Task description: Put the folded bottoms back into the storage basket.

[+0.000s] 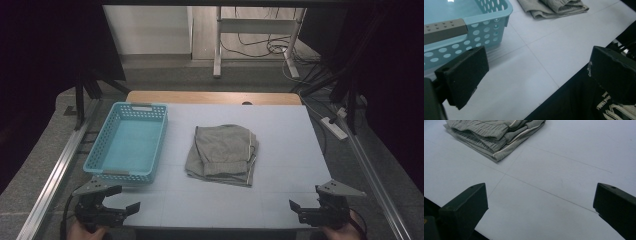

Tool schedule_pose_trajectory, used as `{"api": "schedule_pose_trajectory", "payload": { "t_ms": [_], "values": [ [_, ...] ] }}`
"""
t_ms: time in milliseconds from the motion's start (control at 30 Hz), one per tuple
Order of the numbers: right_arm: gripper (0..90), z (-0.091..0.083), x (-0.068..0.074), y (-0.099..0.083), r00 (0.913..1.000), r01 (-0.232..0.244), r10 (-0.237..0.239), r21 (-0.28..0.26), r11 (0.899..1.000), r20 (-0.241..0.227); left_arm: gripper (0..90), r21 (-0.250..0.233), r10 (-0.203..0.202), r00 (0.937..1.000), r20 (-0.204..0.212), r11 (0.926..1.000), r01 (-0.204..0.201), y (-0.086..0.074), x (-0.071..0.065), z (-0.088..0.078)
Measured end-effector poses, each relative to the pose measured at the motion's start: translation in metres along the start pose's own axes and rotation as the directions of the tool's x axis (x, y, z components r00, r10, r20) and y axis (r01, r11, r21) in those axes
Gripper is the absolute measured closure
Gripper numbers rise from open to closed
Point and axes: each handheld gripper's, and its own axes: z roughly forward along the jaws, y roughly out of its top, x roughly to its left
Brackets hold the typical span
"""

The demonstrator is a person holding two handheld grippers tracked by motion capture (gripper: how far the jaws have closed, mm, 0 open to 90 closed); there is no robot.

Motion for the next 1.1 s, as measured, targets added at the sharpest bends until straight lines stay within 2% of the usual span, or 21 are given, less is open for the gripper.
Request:
{"api": "schedule_pose_trajectory", "payload": {
  "t_ms": [200,233,400,500,900,1067,1100],
  "values": [
    [0.0,-0.0022,0.0019,-0.0007,0.9998,0.014,-0.014,-0.023,1.000,0.015,3.0,0.000,0.007,0.9999,-0.010,1.0000,-0.007,0.0003,-0.0013,0.0002],
    [0.0,-0.0018,0.0024,-0.0007,0.9997,0.017,-0.017,-0.023,1.000,0.018,2.9,0.007,0.024,0.9995,-0.019,0.9997,-0.024,0.0005,-0.0032,0.0008],
    [0.0,-0.0021,0.0007,-0.0006,0.9999,0.010,-0.010,-0.020,1.000,-0.011,2.7,0.014,0.031,0.9992,-0.025,0.9994,-0.030,0.0008,-0.0040,0.0016],
    [0.0,-0.0022,0.0000,-0.0008,0.9998,0.008,-0.008,-0.021,1.000,-0.019,2.8,0.013,0.020,0.9996,-0.018,0.9997,-0.020,0.0010,-0.0029,0.0017],
    [0.0,-0.0013,0.0002,-0.0005,0.9996,0.011,-0.012,-0.014,1.000,-0.027,2.3,0.010,0.024,0.9996,0.012,0.9996,-0.025,0.0013,-0.0016,0.0013],
    [0.1,-0.0033,-0.0019,-0.0014,0.9992,-0.009,0.007,-0.032,0.999,-0.040,1.0,-0.004,0.048,0.9988,0.013,0.9989,-0.048,0.0023,-0.0040,0.0020],
    [0.1,-0.0049,-0.0043,-0.0020,0.9978,-0.030,0.028,-0.043,0.999,-0.060,1.0,-0.007,0.053,0.9985,0.017,0.9986,-0.053,0.0028,-0.0046,0.0024]
  ]
}}
